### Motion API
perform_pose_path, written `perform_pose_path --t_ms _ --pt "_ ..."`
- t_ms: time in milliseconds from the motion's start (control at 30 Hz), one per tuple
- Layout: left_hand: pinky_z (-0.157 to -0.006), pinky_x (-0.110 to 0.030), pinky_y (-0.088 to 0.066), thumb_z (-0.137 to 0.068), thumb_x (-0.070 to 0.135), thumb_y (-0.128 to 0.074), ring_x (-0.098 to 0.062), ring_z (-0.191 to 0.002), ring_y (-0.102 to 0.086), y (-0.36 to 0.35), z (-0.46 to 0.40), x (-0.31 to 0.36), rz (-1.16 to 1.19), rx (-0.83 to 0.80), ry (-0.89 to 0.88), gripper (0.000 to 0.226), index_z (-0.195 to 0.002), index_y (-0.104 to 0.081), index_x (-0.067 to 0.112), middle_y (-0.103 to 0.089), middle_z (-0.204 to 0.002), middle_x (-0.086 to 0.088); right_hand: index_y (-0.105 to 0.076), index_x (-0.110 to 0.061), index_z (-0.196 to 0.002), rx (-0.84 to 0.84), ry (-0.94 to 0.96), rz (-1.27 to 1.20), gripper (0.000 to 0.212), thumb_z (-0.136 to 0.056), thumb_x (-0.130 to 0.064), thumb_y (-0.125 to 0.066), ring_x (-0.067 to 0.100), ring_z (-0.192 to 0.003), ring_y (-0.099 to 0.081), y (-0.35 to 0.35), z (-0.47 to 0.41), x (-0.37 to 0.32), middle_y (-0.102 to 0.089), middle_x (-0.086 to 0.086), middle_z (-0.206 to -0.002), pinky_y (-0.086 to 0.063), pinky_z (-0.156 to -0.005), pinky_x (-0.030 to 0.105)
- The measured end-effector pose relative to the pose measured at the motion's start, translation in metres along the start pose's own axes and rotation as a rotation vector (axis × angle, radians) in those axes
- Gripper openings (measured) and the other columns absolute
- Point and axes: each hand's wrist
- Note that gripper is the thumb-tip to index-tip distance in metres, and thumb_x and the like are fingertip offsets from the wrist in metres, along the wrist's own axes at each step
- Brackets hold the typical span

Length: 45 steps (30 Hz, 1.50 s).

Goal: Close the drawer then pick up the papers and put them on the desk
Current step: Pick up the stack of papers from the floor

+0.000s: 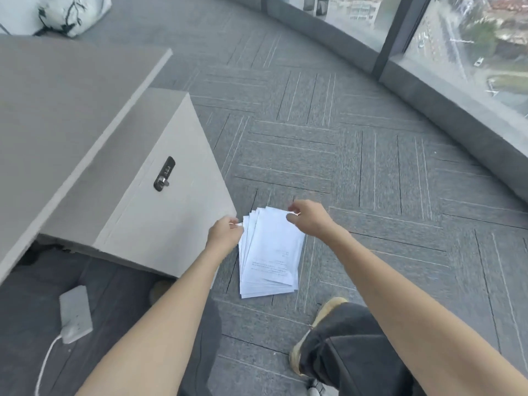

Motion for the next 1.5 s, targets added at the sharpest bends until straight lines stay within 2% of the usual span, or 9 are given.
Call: perform_pose_path --t_ms 133,467,767,900,967,1067,1200,1400,1500 --pt "-0.098 -0.031 -0.045 -0.088 0.02 -0.056 -0.022 -0.12 -0.058 -0.033 -0.052 -0.029 -0.006 -0.049 0.086 0.042 -0.129 -0.06 0.014 -0.063 -0.131 -0.005 -0.063 -0.008 -0.128 -0.032 -0.079 -0.044 0.039 -0.093 -0.024 -0.056 0.029 -0.12 -0.058 -0.03 -0.047 0.032 -0.066 0.012 -0.127 -0.044 -0.094 0.033" --pt "-0.089 -0.029 -0.039 -0.088 0.022 -0.055 -0.017 -0.104 -0.05 -0.114 -0.16 -0.108 0.021 -0.117 0.256 0.049 -0.136 -0.053 0.014 -0.059 -0.13 -0.003 -0.061 -0.009 -0.129 -0.143 -0.232 -0.092 0.038 -0.094 -0.025 -0.056 0.03 -0.119 -0.059 -0.132 -0.139 0.117 -0.065 0.012 -0.128 -0.044 -0.094 0.032" --pt "-0.096 -0.033 -0.037 -0.09 0.021 -0.056 -0.025 -0.132 -0.048 -0.156 -0.218 -0.172 -0.026 -0.158 0.375 0.056 -0.143 -0.045 0.01 -0.05 -0.147 -0.006 -0.05 -0.001 -0.14 -0.122 -0.464 -0.221 0.046 -0.097 -0.02 -0.047 0.033 -0.123 -0.056 -0.212 -0.188 0.176 -0.058 0.017 -0.137 -0.046 -0.094 0.036" --pt "-0.088 -0.031 -0.035 -0.09 0.02 -0.058 -0.02 -0.112 -0.049 -0.172 -0.238 -0.188 -0.009 -0.16 0.406 0.056 -0.143 -0.042 0.009 -0.049 -0.145 -0.009 -0.05 0.004 -0.132 -0.094 -0.605 -0.187 0.041 -0.096 -0.014 -0.043 0.037 -0.112 -0.059 -0.235 -0.201 0.196 -0.049 0.023 -0.139 -0.048 -0.089 0.038" --pt "-0.086 -0.03 -0.034 -0.09 0.017 -0.058 -0.02 -0.105 -0.047 -0.179 -0.249 -0.193 0.027 -0.14 0.422 0.056 -0.143 -0.041 0.008 -0.052 -0.142 -0.01 -0.049 0.003 -0.129 -0.084 -0.606 -0.137 0.037 -0.096 -0.011 -0.041 0.038 -0.112 -0.056 -0.244 -0.205 0.203 -0.042 0.022 -0.14 -0.046 -0.092 0.041" --pt "-0.097 -0.033 -0.039 -0.085 0.019 -0.06 -0.026 -0.127 -0.05 -0.185 -0.265 -0.199 0.083 -0.109 0.435 0.072 -0.15 -0.031 0.012 -0.047 -0.149 -0.007 -0.046 0.003 -0.128 -0.081 -0.575 -0.085 0.036 -0.094 -0.008 -0.039 0.041 -0.116 -0.051 -0.257 -0.212 0.21 -0.04 0.023 -0.137 -0.042 -0.094 0.042" --pt "-0.109 -0.045 -0.041 -0.081 0.019 -0.059 -0.031 -0.135 -0.044 -0.192 -0.277 -0.204 0.088 -0.051 0.463 0.079 -0.153 -0.026 0.011 -0.036 -0.153 -0.012 -0.048 0.002 -0.122 -0.059 -0.565 -0.082 0.036 -0.088 -0.001 -0.038 0.041 -0.114 -0.052 -0.268 -0.221 0.215 -0.045 0.021 -0.13 -0.042 -0.095 0.044" --pt "-0.095 -0.044 -0.051 -0.081 0.01 -0.047 -0.035 -0.109 -0.057 -0.197 -0.288 -0.212 0.026 -0.008 0.428 0.047 -0.128 -0.051 0.008 -0.047 -0.131 -0.015 -0.051 -0.001 -0.104 0.045 -0.494 -0.074 0.024 -0.083 0.001 -0.039 0.038 -0.107 -0.053 -0.277 -0.231 0.22 -0.052 0.016 -0.118 -0.045 -0.087 0.044" --pt "-0.094 -0.046 -0.052 -0.079 0.01 -0.045 -0.036 -0.105 -0.059 -0.202 -0.291 -0.212 -0.042 -0.031 0.367 0.044 -0.122 -0.055 0.011 -0.05 -0.126 -0.015 -0.051 -0.002 -0.103 0.041 -0.415 -0.064 0.022 -0.084 0.0 -0.04 0.038 -0.106 -0.053 -0.28 -0.235 0.218 -0.054 0.015 -0.115 -0.041 -0.085 0.04"
Point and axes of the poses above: each hand's wrist, its own z-axis away from the middle knuckle, its own y-axis out of the back of the hand, x = y × z
